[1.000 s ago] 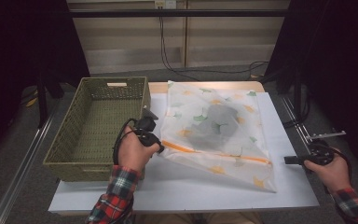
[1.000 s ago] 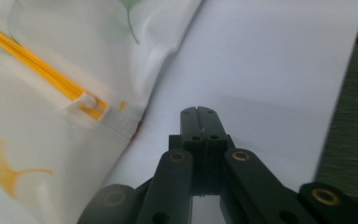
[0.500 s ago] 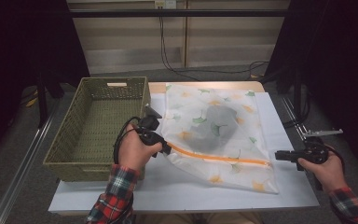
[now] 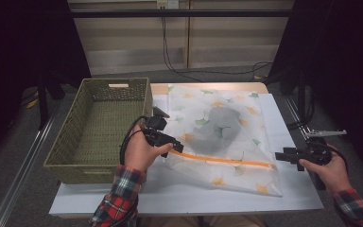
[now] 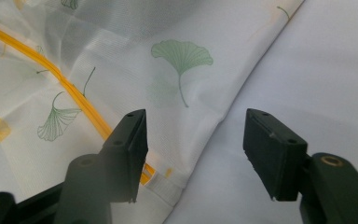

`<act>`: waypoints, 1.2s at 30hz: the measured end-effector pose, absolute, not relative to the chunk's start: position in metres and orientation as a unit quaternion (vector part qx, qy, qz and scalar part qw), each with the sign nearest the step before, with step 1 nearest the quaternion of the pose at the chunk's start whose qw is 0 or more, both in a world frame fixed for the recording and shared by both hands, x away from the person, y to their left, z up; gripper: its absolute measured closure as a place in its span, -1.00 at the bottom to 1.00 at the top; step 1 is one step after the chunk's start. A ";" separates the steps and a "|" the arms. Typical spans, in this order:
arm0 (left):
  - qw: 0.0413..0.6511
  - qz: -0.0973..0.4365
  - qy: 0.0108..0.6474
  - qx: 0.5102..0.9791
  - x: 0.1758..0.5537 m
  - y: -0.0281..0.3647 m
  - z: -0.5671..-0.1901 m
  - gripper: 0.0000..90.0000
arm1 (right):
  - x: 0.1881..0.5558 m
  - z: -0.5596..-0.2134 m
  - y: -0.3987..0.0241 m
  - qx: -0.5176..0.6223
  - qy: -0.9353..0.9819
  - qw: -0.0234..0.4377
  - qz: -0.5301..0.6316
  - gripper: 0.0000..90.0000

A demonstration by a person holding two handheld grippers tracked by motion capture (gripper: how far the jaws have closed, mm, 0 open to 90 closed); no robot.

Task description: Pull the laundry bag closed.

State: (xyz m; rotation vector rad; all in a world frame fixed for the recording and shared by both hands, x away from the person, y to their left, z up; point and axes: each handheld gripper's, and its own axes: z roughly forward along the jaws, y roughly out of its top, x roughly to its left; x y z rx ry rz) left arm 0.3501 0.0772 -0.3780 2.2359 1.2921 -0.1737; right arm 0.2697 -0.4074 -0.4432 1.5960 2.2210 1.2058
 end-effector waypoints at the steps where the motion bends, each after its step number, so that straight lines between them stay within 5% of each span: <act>1: 0.273 -0.065 0.480 0.831 0.350 0.077 -0.378 -0.51 | 0.270 -0.443 -0.407 0.533 0.740 0.079 0.403 -0.18; 14: 0.304 -0.035 0.461 0.833 0.352 0.079 -0.380 -0.83 | 0.277 -0.443 -0.397 0.516 0.752 0.083 0.401 -0.43; 36: 0.338 -0.015 0.436 0.834 0.350 0.069 -0.392 -0.92 | 0.274 -0.442 -0.383 0.502 0.760 0.096 0.402 -0.69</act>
